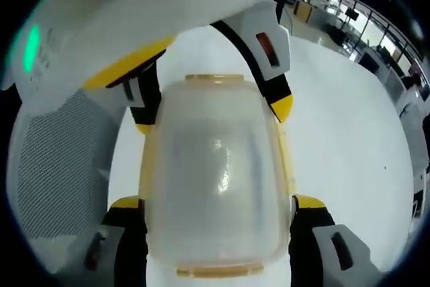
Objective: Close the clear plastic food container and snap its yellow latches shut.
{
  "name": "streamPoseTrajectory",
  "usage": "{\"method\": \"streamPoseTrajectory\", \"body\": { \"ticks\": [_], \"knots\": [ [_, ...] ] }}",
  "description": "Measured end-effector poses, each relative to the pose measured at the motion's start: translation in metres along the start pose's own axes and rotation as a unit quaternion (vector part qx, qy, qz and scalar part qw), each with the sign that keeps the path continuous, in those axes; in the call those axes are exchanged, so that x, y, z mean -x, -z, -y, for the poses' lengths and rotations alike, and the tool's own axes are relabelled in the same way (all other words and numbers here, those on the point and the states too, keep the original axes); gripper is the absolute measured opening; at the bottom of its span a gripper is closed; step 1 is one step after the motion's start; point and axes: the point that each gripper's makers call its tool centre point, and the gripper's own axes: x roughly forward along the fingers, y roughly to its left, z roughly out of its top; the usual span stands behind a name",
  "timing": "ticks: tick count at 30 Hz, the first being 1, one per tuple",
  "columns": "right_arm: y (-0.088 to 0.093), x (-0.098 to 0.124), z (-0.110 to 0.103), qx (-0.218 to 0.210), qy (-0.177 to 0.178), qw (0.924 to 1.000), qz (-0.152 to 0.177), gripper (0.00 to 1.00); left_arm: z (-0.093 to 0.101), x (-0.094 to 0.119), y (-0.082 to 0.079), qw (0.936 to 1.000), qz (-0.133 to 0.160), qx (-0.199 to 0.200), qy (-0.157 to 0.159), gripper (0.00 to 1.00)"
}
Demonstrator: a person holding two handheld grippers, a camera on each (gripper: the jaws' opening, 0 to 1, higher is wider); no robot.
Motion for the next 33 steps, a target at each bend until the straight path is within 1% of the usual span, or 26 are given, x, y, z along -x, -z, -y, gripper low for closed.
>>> {"method": "streamPoseTrajectory", "body": {
  "ticks": [11, 18, 25, 33],
  "knots": [
    [-0.003, -0.001, 0.010, -0.001, 0.001, 1.0000, -0.003, 0.89, -0.010, -0.002, 0.004, 1.0000, 0.005, -0.001, 0.001, 0.85],
    [-0.003, -0.001, 0.016, -0.007, 0.004, 1.0000, -0.003, 0.89, -0.017, -0.004, 0.004, 0.9999, 0.008, -0.006, 0.003, 0.86],
    [-0.002, -0.002, 0.021, -0.003, 0.002, 1.0000, -0.008, 0.89, -0.020, -0.005, 0.003, 0.9999, 0.013, -0.001, 0.003, 0.86],
    [-0.003, -0.002, 0.029, -0.004, 0.003, 1.0000, -0.004, 0.89, -0.029, -0.006, 0.003, 0.9999, 0.016, 0.000, 0.004, 0.86]
  ]
}}
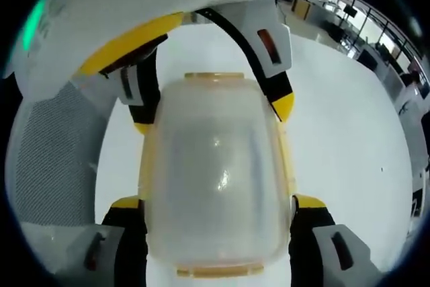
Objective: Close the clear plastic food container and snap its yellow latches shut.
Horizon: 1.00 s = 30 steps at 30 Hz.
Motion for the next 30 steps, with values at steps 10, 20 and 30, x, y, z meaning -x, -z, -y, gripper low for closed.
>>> {"method": "streamPoseTrajectory", "body": {
  "ticks": [10, 20, 30],
  "knots": [
    [0.001, 0.000, 0.012, 0.002, 0.000, 1.0000, 0.003, 0.89, -0.013, -0.003, -0.003, 0.9999, 0.014, 0.005, 0.003, 0.86],
    [0.001, 0.001, 0.019, 0.005, -0.002, 1.0000, 0.005, 0.89, -0.020, -0.006, -0.004, 0.9998, 0.010, 0.006, 0.013, 0.87],
    [0.002, 0.002, 0.026, 0.005, -0.003, 0.9999, 0.013, 0.89, -0.025, -0.010, -0.006, 0.9986, 0.029, 0.016, 0.041, 0.91]
  ]
}}
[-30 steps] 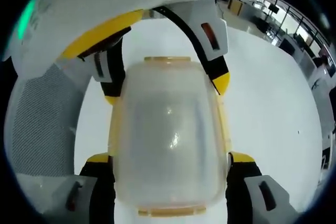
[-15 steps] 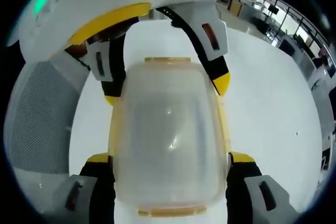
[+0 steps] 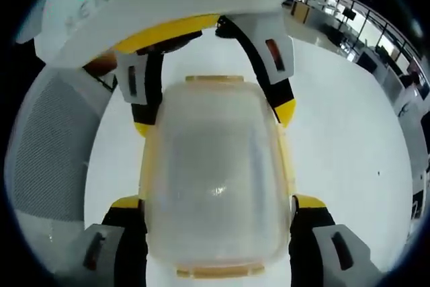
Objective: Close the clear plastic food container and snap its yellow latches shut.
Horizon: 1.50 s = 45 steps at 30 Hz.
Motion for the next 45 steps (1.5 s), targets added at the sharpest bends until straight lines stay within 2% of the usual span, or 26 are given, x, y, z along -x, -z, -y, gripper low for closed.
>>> {"method": "streamPoseTrajectory", "body": {
  "ticks": [3, 5, 17, 30, 37, 45],
  "knots": [
    [0.000, 0.000, 0.001, 0.002, -0.001, 1.0000, -0.002, 0.89, 0.000, -0.001, 0.000, 1.0000, -0.004, 0.002, 0.001, 0.92],
    [0.000, -0.001, 0.003, 0.005, -0.002, 1.0000, -0.003, 0.89, -0.001, -0.003, 0.001, 0.9998, -0.020, 0.005, -0.001, 0.92],
    [-0.001, -0.002, 0.021, -0.001, 0.004, 1.0000, -0.007, 0.89, -0.020, -0.004, 0.002, 1.0000, -0.010, 0.000, 0.002, 0.92],
    [-0.002, -0.003, 0.034, -0.003, 0.005, 1.0000, -0.005, 0.90, -0.033, -0.005, 0.002, 0.9999, -0.013, -0.002, 0.003, 0.92],
    [-0.001, -0.003, 0.041, -0.003, 0.004, 1.0000, -0.006, 0.90, -0.039, -0.005, 0.001, 1.0000, -0.003, 0.000, 0.003, 0.92],
    [-0.001, -0.003, 0.048, -0.006, 0.006, 1.0000, -0.004, 0.90, -0.046, -0.007, 0.002, 0.9999, -0.011, -0.005, 0.005, 0.92]
  ]
}}
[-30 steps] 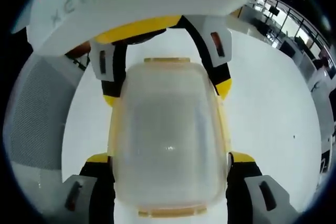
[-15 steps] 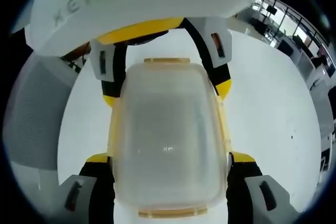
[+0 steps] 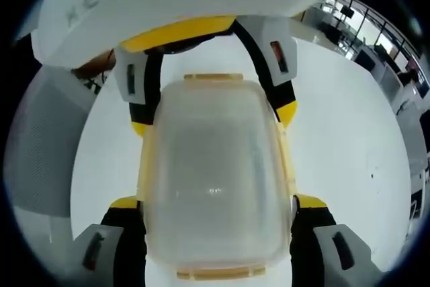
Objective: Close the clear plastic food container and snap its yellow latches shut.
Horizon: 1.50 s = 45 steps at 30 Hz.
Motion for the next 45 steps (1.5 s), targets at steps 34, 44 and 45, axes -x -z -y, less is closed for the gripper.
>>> {"method": "streamPoseTrajectory", "body": {
  "ticks": [34, 44, 45],
  "knots": [
    [-0.007, 0.004, 0.003, 0.002, 0.008, 1.0000, 0.004, 1.00, 0.000, 0.002, -0.005, 0.9993, 0.017, -0.034, -0.001, 0.99],
    [-0.003, 0.007, -0.001, 0.012, 0.013, 0.9998, 0.000, 1.00, 0.004, 0.002, -0.001, 0.9993, 0.009, -0.035, 0.000, 0.99],
    [-0.002, 0.008, 0.001, 0.014, 0.018, 0.9997, -0.001, 1.00, 0.002, 0.002, -0.002, 0.9994, 0.013, -0.033, -0.004, 0.99]
  ]
}}
